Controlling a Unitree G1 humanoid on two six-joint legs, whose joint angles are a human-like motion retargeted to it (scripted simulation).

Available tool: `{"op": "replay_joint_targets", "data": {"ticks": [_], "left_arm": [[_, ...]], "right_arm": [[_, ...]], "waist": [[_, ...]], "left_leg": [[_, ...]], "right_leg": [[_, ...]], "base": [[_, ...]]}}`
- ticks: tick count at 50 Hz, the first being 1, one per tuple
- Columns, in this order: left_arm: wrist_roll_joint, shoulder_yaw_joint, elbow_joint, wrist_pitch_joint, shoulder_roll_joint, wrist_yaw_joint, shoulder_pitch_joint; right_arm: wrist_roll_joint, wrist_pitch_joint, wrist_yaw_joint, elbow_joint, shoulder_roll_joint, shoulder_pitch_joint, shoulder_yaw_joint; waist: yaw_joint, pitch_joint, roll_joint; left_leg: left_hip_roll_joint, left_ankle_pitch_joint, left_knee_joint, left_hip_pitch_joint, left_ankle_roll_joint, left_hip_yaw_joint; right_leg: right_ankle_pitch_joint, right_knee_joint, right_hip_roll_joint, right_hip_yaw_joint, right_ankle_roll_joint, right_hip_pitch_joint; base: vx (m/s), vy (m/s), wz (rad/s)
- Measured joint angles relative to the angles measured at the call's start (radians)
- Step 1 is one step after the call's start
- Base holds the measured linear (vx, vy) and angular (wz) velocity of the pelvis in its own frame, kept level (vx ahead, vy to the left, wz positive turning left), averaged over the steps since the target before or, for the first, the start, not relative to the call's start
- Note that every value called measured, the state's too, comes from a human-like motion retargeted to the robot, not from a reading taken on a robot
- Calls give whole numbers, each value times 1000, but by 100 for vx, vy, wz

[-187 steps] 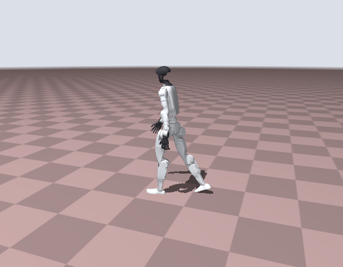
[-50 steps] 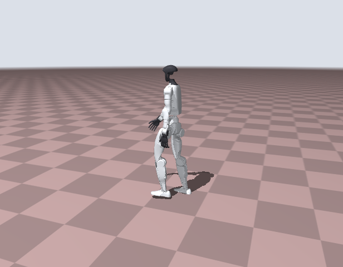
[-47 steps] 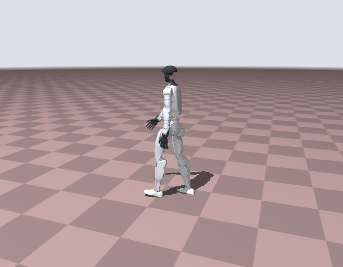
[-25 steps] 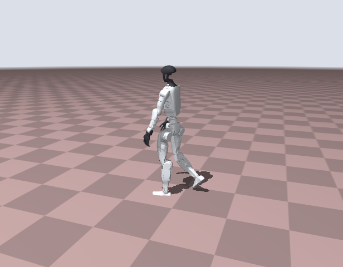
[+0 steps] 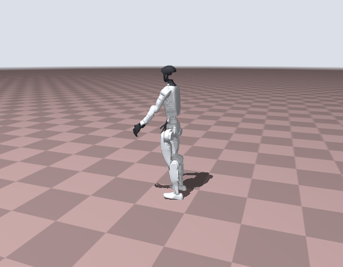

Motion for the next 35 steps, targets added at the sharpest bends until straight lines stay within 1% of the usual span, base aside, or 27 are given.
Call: {"op": "replay_joint_targets", "data": {"ticks": [5,10,14,20,25,31,32,33,35], "left_arm": [[8,39,113,12,-19,-48,104],[-24,63,216,30,-23,-63,221],[-62,69,228,22,-24,-60,319],[-94,87,185,-4,-23,-73,436],[-113,125,178,-5,-19,-86,463],[-137,145,190,1,-21,-83,417],[-123,145,189,1,-22,-78,408],[-74,143,189,3,-25,-66,403],[-53,142,176,4,-29,-55,383]], "right_arm": [[-9,-11,2,-39,10,-34,9],[6,-24,-16,-85,14,-59,35],[16,-37,-40,-103,13,-70,53],[14,-50,-56,-95,8,-66,56],[8,-47,-48,-66,9,-50,43],[-5,-36,-30,-35,15,-35,42],[10,-38,-28,-33,16,-31,48],[56,-44,-30,-34,18,-23,64],[77,-48,-30,-35,19,-16,79]], "waist": [[-1,-4,4],[-3,-4,12],[5,-4,16],[33,-6,17],[56,-13,12],[70,-18,6],[64,-20,4],[44,-24,0],[30,-32,-1]], "left_leg": [[-3,-12,6,4,9,9],[-2,-19,8,7,16,20],[-1,-24,11,9,20,29],[-2,-30,16,10,29,36],[-3,-34,19,8,29,32],[-5,-28,5,13,25,22],[-5,-35,21,5,18,20],[-5,-58,74,-20,-3,18],[-4,-68,96,-35,-3,9]], "right_leg": [[-10,-3,-2,13,1,3],[-23,12,1,24,-4,-5],[-23,17,3,34,7,-9],[-24,0,3,40,19,1],[-28,-22,1,32,16,14],[-34,-27,0,22,11,19],[-37,-26,-4,14,11,21],[-43,-24,-15,-5,13,26],[-46,-25,-17,-17,11,26]], "base": [[13,-4,-12],[11,-4,-12],[9,-3,-12],[8,-2,-6],[3,-1,2],[0,0,3],[1,1,49],[1,2,60],[0,0,36]]}}
